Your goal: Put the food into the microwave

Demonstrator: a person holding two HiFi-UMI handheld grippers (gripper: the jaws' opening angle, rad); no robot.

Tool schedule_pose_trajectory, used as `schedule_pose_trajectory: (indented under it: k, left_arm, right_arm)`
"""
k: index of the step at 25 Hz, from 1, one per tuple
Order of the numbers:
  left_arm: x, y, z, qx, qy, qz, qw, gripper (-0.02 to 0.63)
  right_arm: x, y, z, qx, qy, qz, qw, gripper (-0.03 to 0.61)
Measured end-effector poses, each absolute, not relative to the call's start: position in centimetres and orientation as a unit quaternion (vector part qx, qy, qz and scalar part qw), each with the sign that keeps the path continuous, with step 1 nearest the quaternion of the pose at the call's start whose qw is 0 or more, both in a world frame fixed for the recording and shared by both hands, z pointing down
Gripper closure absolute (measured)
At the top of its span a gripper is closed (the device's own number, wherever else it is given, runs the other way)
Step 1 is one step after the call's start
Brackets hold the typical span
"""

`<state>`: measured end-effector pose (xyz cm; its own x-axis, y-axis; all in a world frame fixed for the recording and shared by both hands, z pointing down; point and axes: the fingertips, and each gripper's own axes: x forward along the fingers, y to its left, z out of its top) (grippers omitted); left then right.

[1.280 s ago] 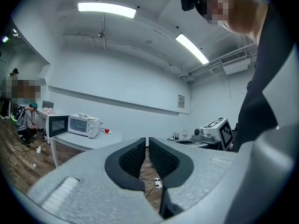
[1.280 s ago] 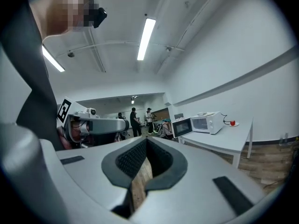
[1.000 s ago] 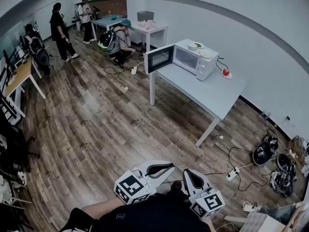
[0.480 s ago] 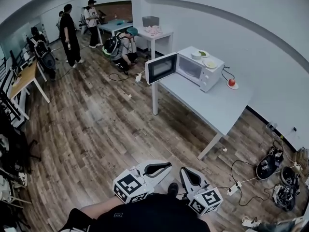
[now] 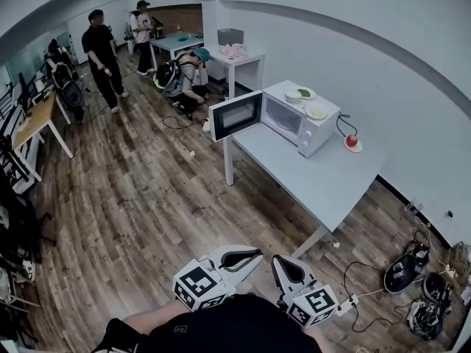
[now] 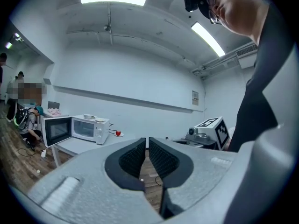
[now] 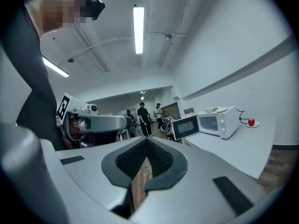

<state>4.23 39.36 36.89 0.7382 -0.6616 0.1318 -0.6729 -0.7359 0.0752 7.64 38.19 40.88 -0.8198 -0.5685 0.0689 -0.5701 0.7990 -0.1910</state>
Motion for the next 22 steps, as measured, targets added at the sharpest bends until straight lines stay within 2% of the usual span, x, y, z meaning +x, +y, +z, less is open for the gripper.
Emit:
schedule_pose_trajectory:
  k: [4,12,22]
  left_arm:
    - [6.5,36.5,36.6,0.933,-0.352,0.046,0.050,0.583]
    - [7.7,31.5,37.8,0.935,-0.343,0.057,0.074,0.583]
    - [3.7,20.8,37.9,0.939,-0.330,0.046,0.081,0.583]
  right_arm:
    - [9.5,35.3,41.3,0.299,-0.948,0.108,0.009,0.563]
    - [11.2,30.5,42.6,0.316,-0.939,0.139,0.011,0.564]
    - [7.6,20.5,42.9,0.338,-0.930,0.142,0.024,0.563]
